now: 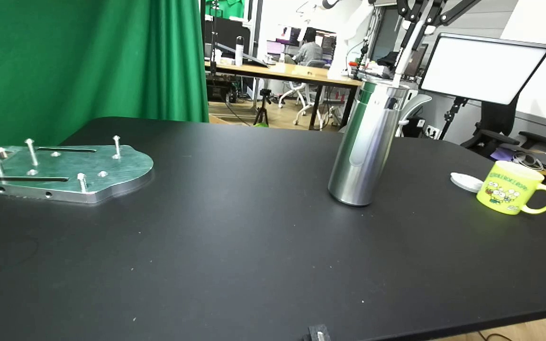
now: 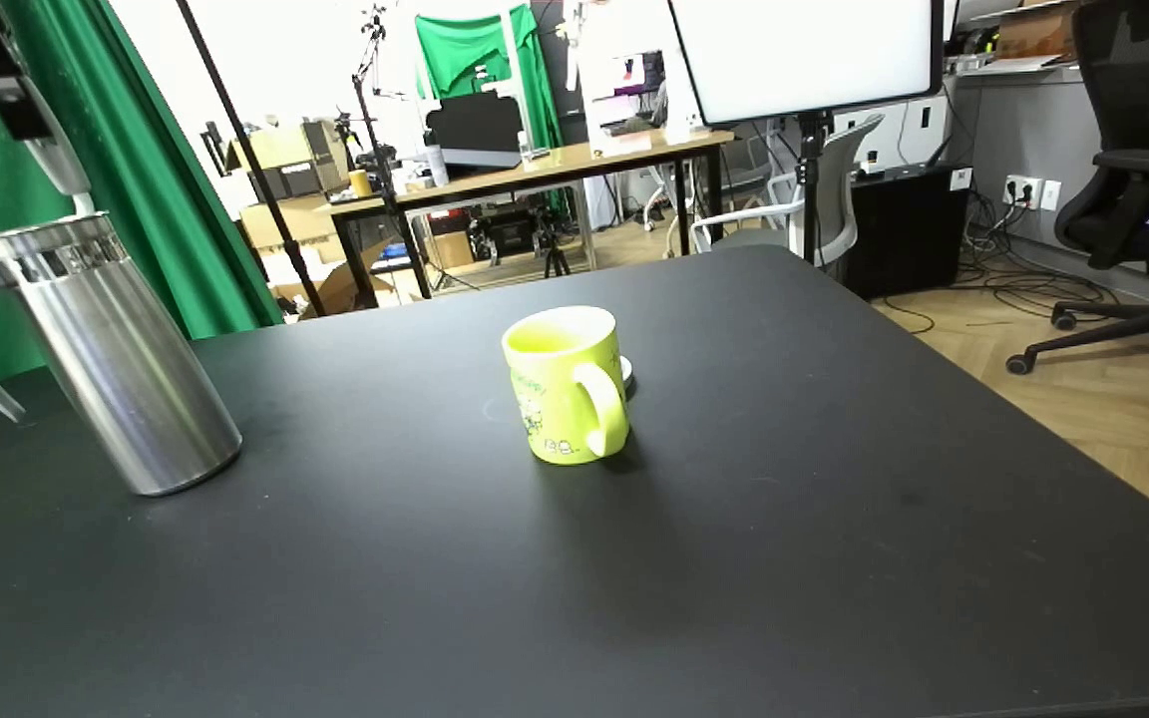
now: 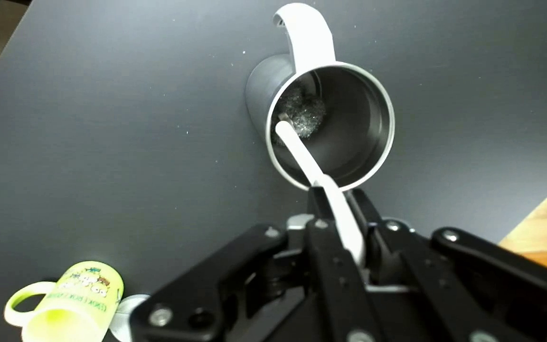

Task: Clean the inside of the flask using the bottle brush

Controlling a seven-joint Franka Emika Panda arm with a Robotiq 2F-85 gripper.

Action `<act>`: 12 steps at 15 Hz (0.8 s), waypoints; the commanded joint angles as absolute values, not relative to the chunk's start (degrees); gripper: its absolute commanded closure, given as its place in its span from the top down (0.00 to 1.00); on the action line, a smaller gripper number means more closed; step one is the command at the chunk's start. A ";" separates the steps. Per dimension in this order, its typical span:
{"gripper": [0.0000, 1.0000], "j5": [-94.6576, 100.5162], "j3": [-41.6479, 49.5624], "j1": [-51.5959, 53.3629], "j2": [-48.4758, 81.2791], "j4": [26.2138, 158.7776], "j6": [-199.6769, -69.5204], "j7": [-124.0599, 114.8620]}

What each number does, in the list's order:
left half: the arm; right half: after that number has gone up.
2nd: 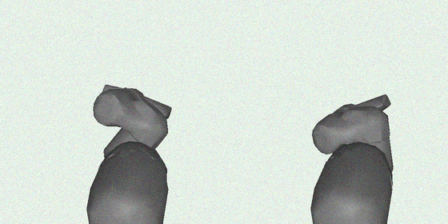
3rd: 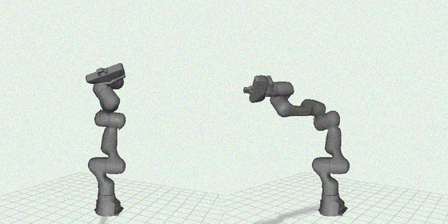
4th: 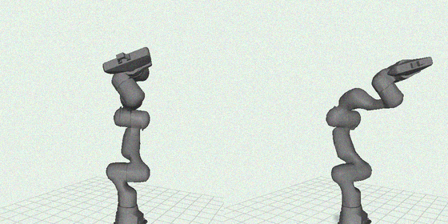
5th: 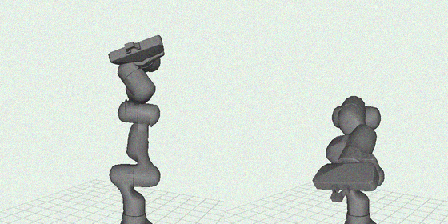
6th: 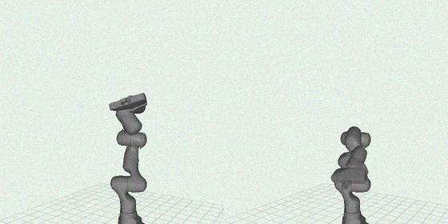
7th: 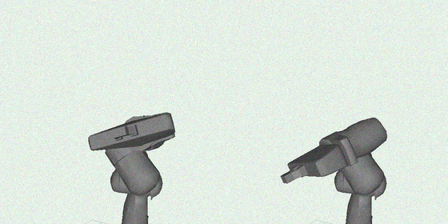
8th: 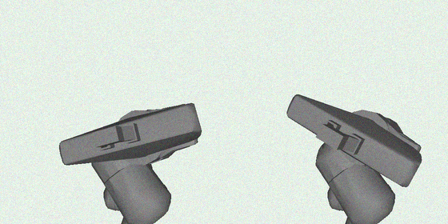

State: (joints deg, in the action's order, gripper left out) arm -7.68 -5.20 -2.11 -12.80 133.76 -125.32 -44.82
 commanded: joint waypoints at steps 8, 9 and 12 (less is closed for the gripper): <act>0.04 -4.88 -10.10 1.04 -21.77 129.18 -118.37 -48.91; 0.04 -5.27 -9.99 0.92 -22.25 129.13 -118.59 -48.29; 0.04 -7.52 -7.85 0.03 -21.36 129.31 -120.06 -46.14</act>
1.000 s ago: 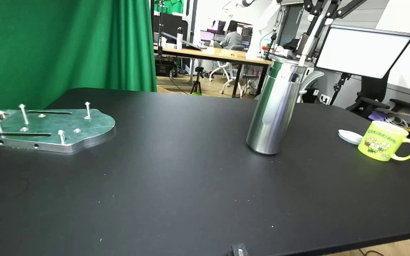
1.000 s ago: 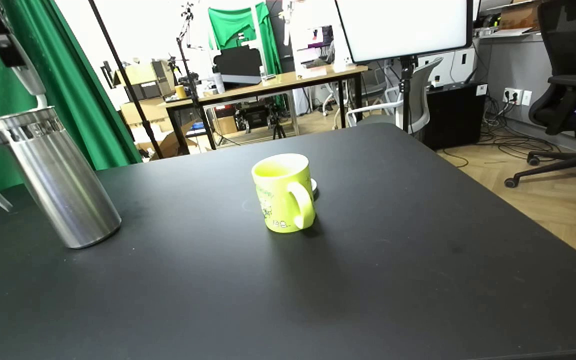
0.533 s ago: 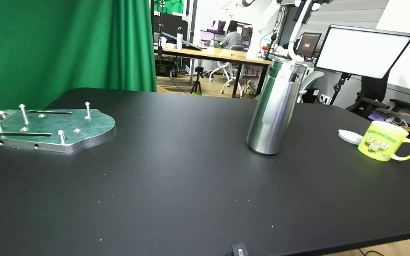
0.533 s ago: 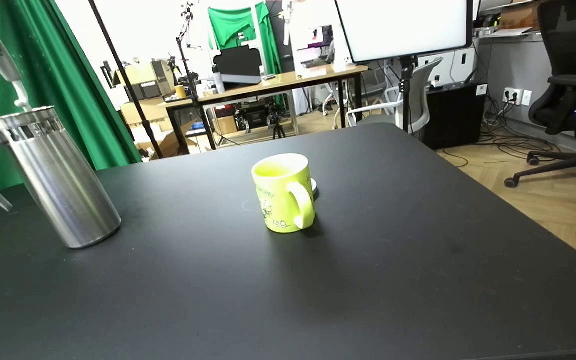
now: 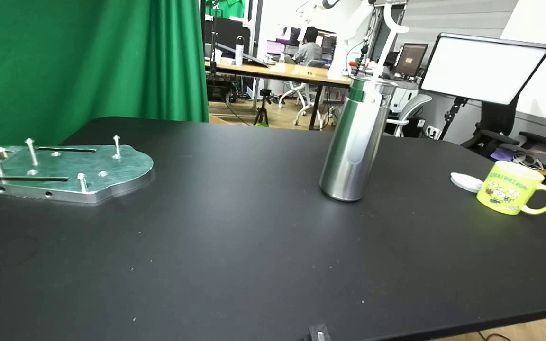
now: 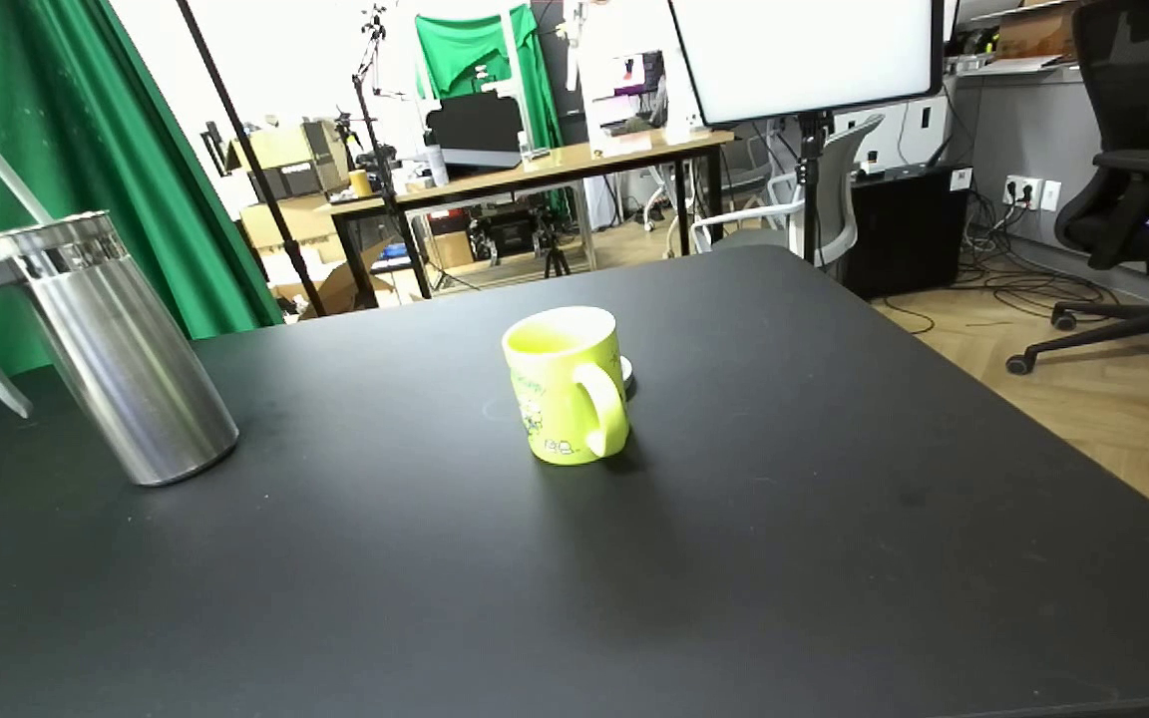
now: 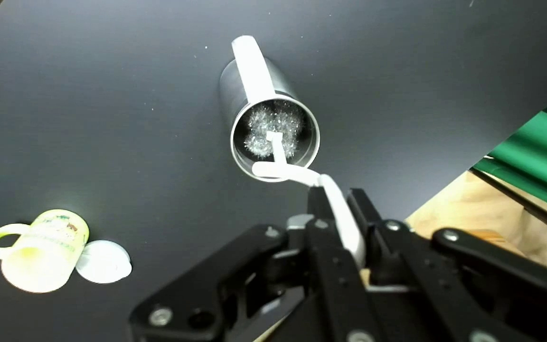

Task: Clean the inside of the flask using the bottle brush

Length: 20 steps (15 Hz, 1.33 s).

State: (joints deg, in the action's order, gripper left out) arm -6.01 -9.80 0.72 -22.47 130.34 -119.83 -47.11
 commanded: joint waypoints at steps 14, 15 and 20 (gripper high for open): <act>0.04 -8.85 -4.52 -0.96 -8.27 127.95 -123.73 -46.12; 0.04 -8.57 -4.89 -0.56 -8.85 127.92 -123.40 -46.56; 0.04 -5.87 -8.20 2.00 -13.93 127.80 -121.79 -49.69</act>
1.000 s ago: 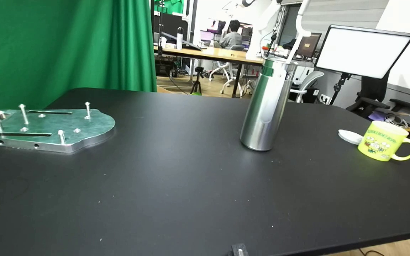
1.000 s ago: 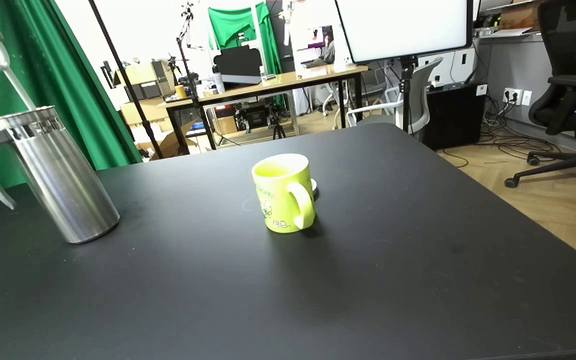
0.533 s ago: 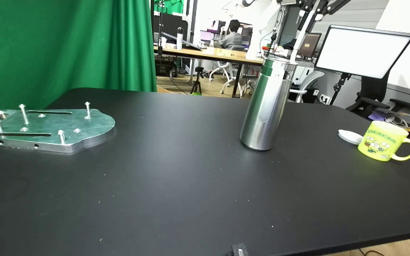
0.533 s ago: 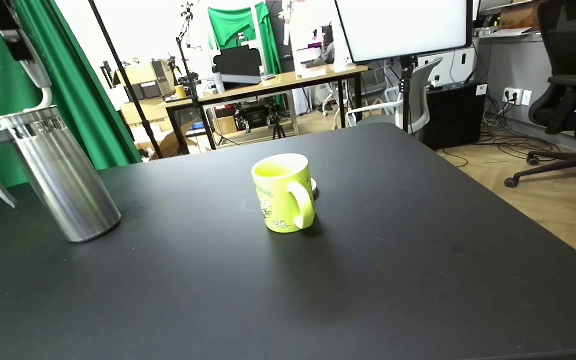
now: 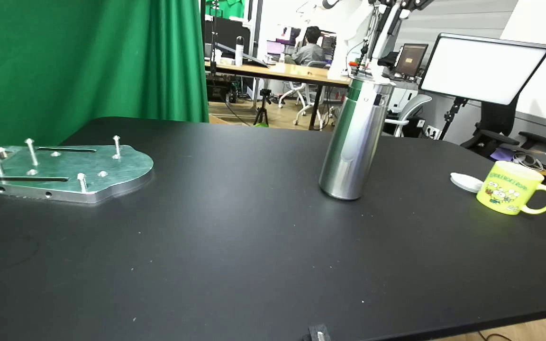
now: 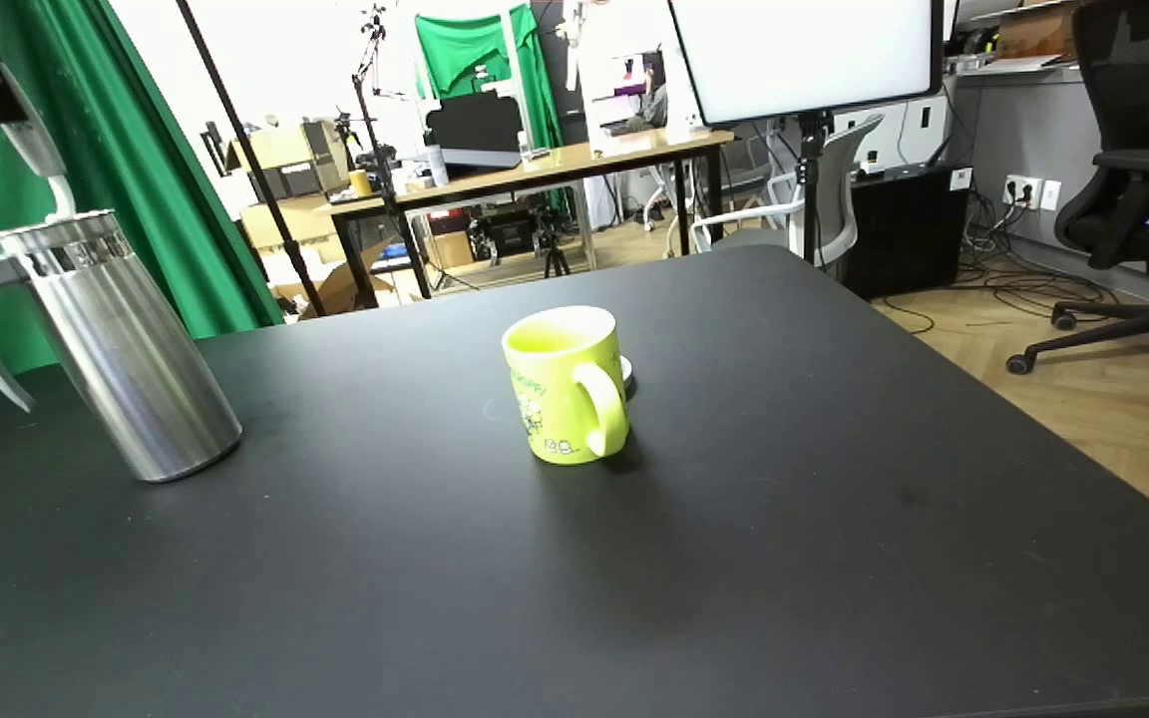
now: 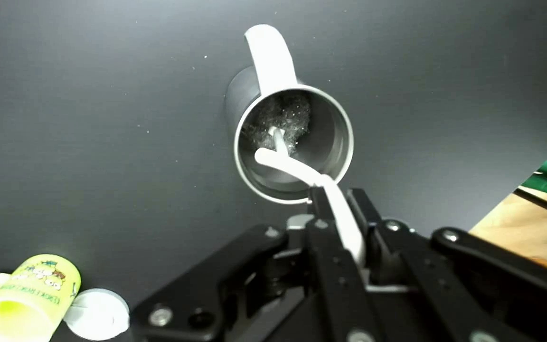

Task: Clean the inside of the flask using the bottle brush

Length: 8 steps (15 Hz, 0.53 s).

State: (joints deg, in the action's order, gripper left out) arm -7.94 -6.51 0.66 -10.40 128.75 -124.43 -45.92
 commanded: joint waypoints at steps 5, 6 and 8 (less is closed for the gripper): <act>0.04 -4.75 -10.68 2.90 -17.98 127.53 -121.30 -50.94; 0.04 -5.27 -10.49 2.74 -18.09 127.59 -121.83 -50.21; 0.04 -6.74 -9.18 2.11 -17.00 127.87 -123.27 -48.63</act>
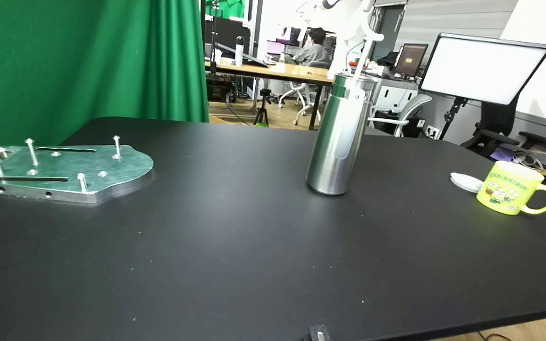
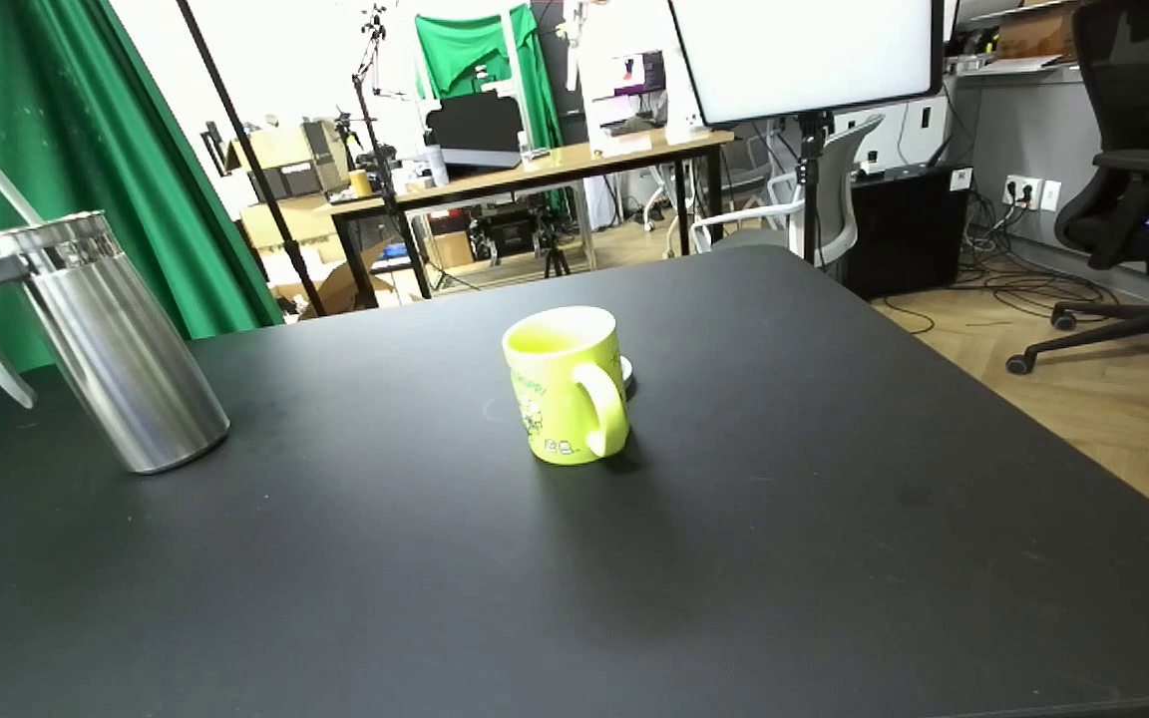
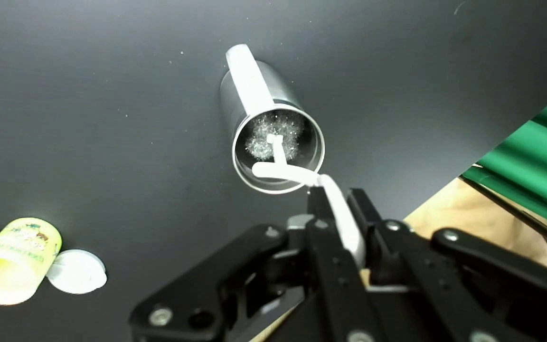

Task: Clean the inside of the flask using the bottle brush

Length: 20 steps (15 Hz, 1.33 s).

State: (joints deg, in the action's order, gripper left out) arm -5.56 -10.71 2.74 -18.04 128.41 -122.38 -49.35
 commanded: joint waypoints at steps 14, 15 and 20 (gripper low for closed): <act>0.04 -9.23 -5.07 1.23 -5.43 126.38 -127.79 -46.98; 0.04 -8.57 -5.50 1.63 -6.23 126.42 -127.26 -47.78; 0.04 -3.94 -8.53 3.51 -11.29 126.31 -123.68 -52.60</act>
State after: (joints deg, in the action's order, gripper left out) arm -7.15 -6.94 2.54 -7.75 127.21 -127.20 -47.88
